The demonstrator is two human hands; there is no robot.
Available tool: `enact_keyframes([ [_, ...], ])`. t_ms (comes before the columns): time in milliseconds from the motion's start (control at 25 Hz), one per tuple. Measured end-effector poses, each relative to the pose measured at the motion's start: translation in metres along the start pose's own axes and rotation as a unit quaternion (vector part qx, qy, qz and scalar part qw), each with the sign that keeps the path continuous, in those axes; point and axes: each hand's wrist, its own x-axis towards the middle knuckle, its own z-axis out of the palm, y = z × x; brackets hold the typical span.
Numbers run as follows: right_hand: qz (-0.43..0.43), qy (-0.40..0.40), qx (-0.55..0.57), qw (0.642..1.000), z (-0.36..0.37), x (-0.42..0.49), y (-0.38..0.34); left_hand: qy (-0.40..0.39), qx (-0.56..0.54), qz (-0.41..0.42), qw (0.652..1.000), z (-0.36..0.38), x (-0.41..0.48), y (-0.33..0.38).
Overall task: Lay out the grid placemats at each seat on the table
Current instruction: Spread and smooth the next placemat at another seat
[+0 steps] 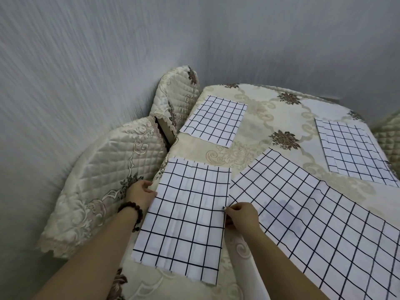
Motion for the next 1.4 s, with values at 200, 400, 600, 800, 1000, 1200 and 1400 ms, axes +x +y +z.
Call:
enact_keyframes([
  [200,0.012,-0.014,0.01,1.0,0.001,-0.006,-0.001,-0.004,0.007,0.008,1.0,0.0,0.003,0.002],
  [400,-0.01,-0.016,-0.036,0.999,0.004,-0.009,-0.004,0.026,0.047,0.014,0.998,0.002,0.003,0.003],
  [600,-0.168,0.118,-0.24,0.949,0.012,-0.018,-0.001,0.068,0.175,0.193,0.963,0.004,-0.008,0.0],
  [800,-0.313,0.093,-0.411,0.851,0.065,-0.022,0.021,-0.086,0.397,0.288,0.867,0.033,-0.016,-0.016],
  [1000,-0.237,0.065,-0.425,0.871,0.074,-0.031,0.036,-0.094,0.446,0.299,0.838,0.041,-0.002,-0.023],
  [1200,-0.257,0.119,-0.401,0.871,0.076,0.005,0.003,-0.024,0.414,0.372,0.831,0.052,0.006,-0.002],
  [1400,-0.277,0.067,-0.411,0.866,0.084,0.056,-0.038,-0.075,0.406,0.386,0.825,0.089,0.023,0.029],
])
